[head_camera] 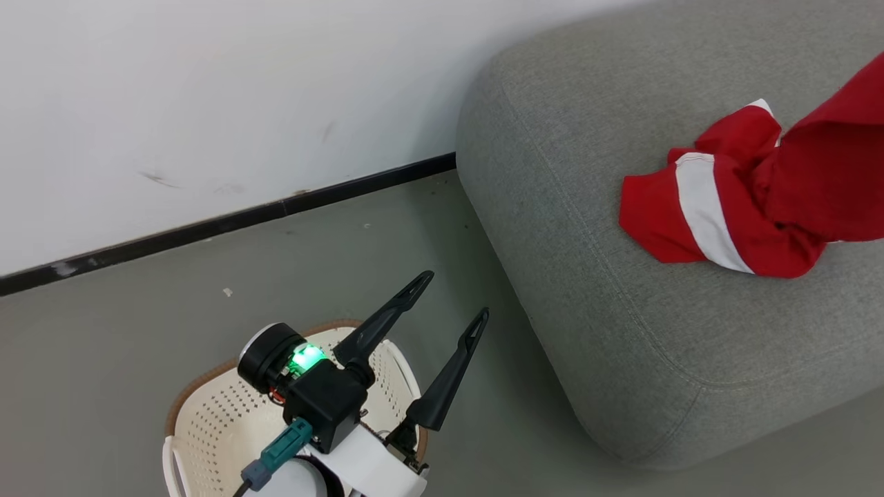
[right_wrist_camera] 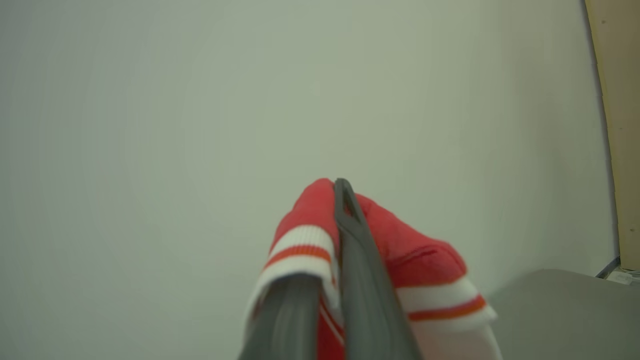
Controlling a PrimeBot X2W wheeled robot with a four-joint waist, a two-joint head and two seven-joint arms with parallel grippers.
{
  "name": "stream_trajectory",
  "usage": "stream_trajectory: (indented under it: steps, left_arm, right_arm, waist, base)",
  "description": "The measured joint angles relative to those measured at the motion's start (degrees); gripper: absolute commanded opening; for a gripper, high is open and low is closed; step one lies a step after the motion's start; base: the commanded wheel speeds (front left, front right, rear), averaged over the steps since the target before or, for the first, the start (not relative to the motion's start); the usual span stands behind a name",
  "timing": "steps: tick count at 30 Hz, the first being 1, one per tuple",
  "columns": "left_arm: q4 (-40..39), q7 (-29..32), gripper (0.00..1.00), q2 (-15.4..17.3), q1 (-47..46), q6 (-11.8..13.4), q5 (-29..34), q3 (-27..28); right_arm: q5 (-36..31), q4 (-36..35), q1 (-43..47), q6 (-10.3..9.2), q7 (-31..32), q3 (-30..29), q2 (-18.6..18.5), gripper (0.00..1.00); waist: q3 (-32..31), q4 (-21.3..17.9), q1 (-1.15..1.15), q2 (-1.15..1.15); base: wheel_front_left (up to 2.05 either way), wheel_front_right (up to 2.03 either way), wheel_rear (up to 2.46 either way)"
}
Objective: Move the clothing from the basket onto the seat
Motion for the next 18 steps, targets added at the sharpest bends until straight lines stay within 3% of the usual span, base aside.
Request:
stream_trajectory:
  steps: [8, 18]
  left_arm:
    - [-1.13, 0.94, 1.0, 0.74, -1.62, -0.05, 0.53, -0.41]
    - [-1.7, 2.46, 1.0, 1.1, -3.43, -0.99, 0.94, -1.03]
  right_arm:
    - [-4.7, 5.95, 0.89, 0.0, -1.92, 0.53, -0.46, 0.0]
    - [-9.16, 13.02, 8.7, 0.0, -5.0, 2.42, -0.26, 0.0]
  waist:
    - [3.27, 2.45, 0.0, 0.0]
    - [6.72, 5.15, 0.0, 0.0]
  base:
    - [0.0, 0.0, 0.0]
    - [0.0, 0.0, 0.0]
